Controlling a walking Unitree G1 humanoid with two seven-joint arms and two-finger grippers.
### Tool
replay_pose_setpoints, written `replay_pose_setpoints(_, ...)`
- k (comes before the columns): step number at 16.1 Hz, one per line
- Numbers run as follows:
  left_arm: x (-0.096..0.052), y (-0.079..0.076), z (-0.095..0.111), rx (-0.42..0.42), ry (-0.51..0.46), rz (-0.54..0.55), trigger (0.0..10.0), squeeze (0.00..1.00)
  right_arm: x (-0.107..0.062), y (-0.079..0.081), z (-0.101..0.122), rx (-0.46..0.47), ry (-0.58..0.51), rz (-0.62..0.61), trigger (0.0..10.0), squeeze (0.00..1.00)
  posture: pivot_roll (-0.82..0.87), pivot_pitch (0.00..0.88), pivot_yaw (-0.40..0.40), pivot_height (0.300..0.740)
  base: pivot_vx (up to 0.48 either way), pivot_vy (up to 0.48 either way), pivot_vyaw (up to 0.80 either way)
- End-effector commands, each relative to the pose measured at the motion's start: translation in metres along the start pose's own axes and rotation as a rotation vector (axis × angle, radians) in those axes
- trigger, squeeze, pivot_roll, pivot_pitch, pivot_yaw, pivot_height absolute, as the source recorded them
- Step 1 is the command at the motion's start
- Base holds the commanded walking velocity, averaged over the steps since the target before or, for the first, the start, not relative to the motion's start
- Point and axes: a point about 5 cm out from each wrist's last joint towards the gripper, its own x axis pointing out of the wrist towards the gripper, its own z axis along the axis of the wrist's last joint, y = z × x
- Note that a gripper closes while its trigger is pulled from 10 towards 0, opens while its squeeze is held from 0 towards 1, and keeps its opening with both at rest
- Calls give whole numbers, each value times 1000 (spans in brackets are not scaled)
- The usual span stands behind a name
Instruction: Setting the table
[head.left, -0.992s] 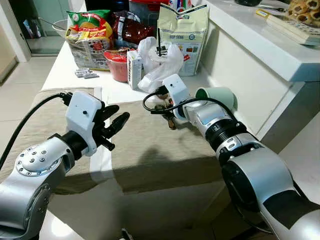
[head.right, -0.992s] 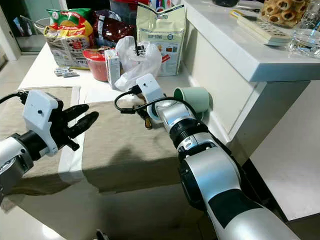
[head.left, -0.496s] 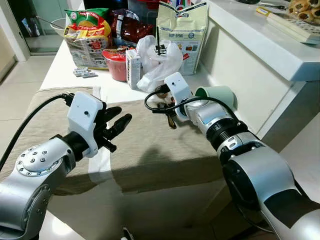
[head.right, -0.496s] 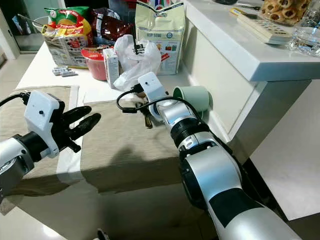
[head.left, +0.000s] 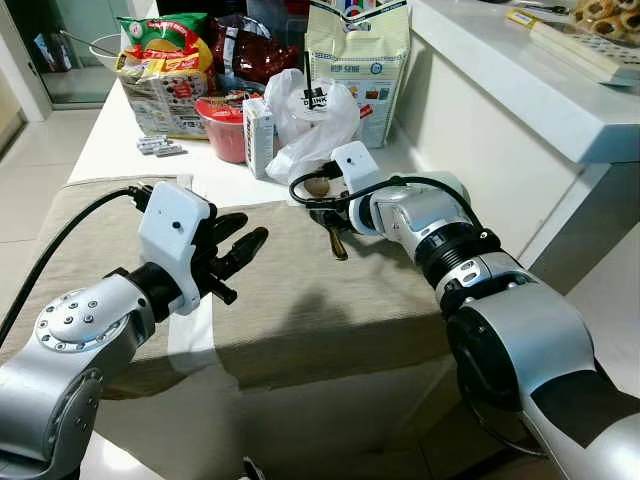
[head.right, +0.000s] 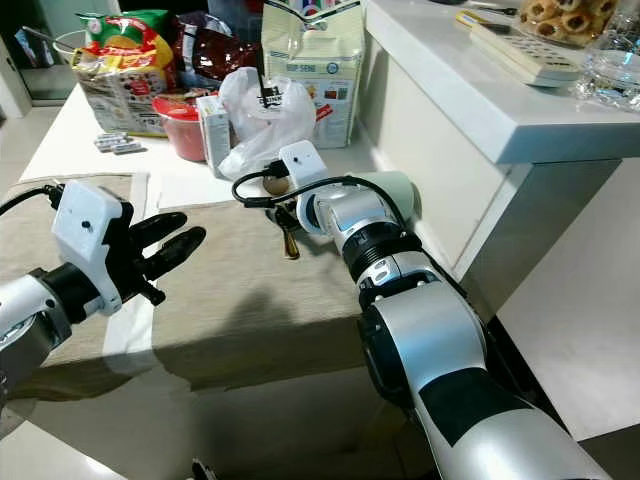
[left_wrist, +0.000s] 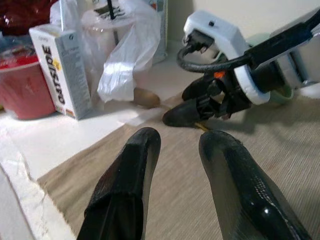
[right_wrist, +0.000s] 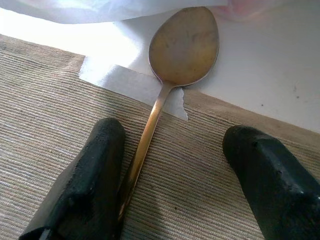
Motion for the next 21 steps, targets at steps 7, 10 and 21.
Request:
replay_pose_setpoints(7, 1, -4, 4, 11, -10, -17, 10000, 0, 4, 13, -30, 75, 210, 86, 10000, 0, -91, 18, -55, 740, 0, 0, 0)
replay_pose_setpoints(10, 1, -5, 4, 11, -13, -21, 10000, 0, 5, 20, -30, 71, 228, 117, 10000, 0, -93, 14, -56, 740, 0, 0, 0)
replay_pose_setpoints(21, 3, -5, 5, 19, -15, -23, 10000, 0, 7, 29, -35, 29, 255, 138, 10000, 0, -88, 4, -53, 740, 0, 0, 0)
